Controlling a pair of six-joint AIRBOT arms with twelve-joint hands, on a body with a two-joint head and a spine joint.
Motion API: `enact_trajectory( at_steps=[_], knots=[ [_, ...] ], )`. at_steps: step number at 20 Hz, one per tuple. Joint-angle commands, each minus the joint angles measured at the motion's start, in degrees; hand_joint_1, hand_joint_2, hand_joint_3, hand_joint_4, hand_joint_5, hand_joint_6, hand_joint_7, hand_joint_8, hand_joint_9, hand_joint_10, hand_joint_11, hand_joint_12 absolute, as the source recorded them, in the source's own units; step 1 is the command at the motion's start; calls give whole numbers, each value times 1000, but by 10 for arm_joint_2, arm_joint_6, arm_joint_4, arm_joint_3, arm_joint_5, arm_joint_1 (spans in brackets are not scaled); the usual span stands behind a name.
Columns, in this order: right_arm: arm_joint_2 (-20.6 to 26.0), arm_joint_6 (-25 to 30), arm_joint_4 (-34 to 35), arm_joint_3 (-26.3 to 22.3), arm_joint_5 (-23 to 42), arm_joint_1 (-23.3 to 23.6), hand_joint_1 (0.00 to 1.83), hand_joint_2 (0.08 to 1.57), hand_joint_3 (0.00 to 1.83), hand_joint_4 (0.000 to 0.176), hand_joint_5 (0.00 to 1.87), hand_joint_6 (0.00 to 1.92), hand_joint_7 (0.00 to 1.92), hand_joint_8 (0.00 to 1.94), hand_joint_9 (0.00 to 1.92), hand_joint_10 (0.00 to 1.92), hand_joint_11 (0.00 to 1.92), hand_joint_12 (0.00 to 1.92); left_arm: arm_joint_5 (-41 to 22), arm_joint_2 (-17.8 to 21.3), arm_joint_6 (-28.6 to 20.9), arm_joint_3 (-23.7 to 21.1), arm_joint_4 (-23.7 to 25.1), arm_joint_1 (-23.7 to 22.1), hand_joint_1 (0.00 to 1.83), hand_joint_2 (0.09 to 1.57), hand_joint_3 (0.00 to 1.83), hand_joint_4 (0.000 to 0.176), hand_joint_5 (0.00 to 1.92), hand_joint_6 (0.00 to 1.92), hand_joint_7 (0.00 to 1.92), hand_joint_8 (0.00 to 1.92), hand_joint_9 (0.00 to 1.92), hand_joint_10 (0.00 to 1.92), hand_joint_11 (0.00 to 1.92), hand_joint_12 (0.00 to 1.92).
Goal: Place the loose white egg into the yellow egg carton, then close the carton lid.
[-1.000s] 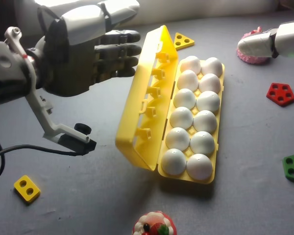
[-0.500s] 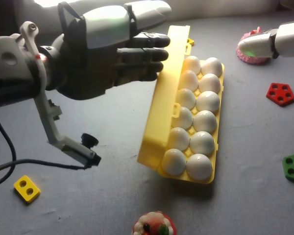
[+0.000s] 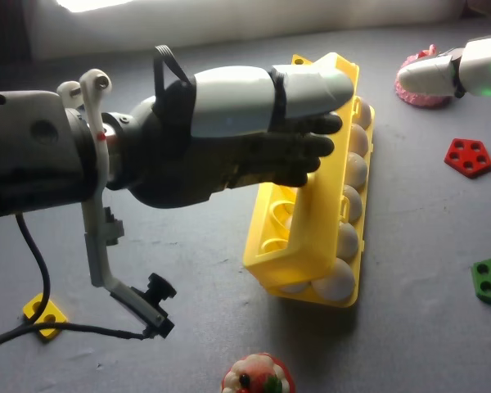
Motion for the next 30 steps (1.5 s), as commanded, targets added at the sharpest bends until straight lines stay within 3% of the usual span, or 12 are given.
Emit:
enact_trajectory(
  at_steps=[1,2,4,6,11,12,13,16,20,24,26,30],
  knots=[
    [5,3,0,-1,72,9,658,1098,0,0,119,11,109,7,53,11,0,322,-17,-2,7,-2,-8,-9,132,1159,0,0,137,1,192,0,171,1,0,426],
    [5,3,0,-1,72,10,653,1098,0,0,123,10,117,5,54,10,0,369,-3,-4,32,-2,-8,-9,124,1154,0,0,140,2,202,3,179,4,0,474],
    [5,3,0,-1,72,10,692,1082,0,0,130,8,134,3,66,10,0,272,18,-11,79,1,-8,-10,177,1153,0,0,153,5,214,3,187,5,0,508],
    [5,3,0,-1,72,10,669,1088,0,0,121,11,112,1,71,10,0,380,32,-21,123,5,-8,-10,151,1158,0,0,144,0,207,0,188,4,0,513],
    [5,3,0,-1,72,10,637,1108,5,0,124,6,81,1,42,7,0,369,36,-45,187,9,-8,-8,143,1146,0,0,144,4,216,4,196,8,0,571],
    [5,3,0,-1,72,10,629,1104,3,0,124,6,76,0,40,6,0,370,36,-50,198,10,-7,-6,141,1153,0,0,126,6,196,4,176,7,0,501],
    [5,3,0,-1,72,10,620,1099,1,0,133,8,86,2,53,10,0,443,36,-55,208,10,-7,-4,169,1155,1,0,155,14,213,7,190,11,0,524],
    [5,3,0,-1,72,10,627,1119,4,0,124,3,80,0,37,1,0,359,36,-62,223,9,-7,6,235,1162,2,0,156,5,217,2,188,5,0,519],
    [5,3,0,-1,72,10,654,1101,0,0,144,8,119,7,68,12,0,465,38,-64,230,4,-7,25,196,1161,1,0,180,8,227,2,202,5,0,547],
    [5,3,0,-1,72,11,608,1121,2,0,138,1,111,2,79,9,0,609,39,-64,232,2,-7,33,298,1169,2,0,203,7,249,4,224,7,0,665],
    [5,3,0,-1,72,11,605,1114,0,0,149,5,129,6,106,18,0,684,39,-64,232,3,-7,33,279,1176,4,0,181,3,234,2,214,2,0,613],
    [5,3,0,-1,72,11,647,1103,0,0,141,2,123,2,101,10,0,607,51,-64,238,12,-7,17,263,1161,0,0,191,6,242,3,219,3,0,645]
  ],
)
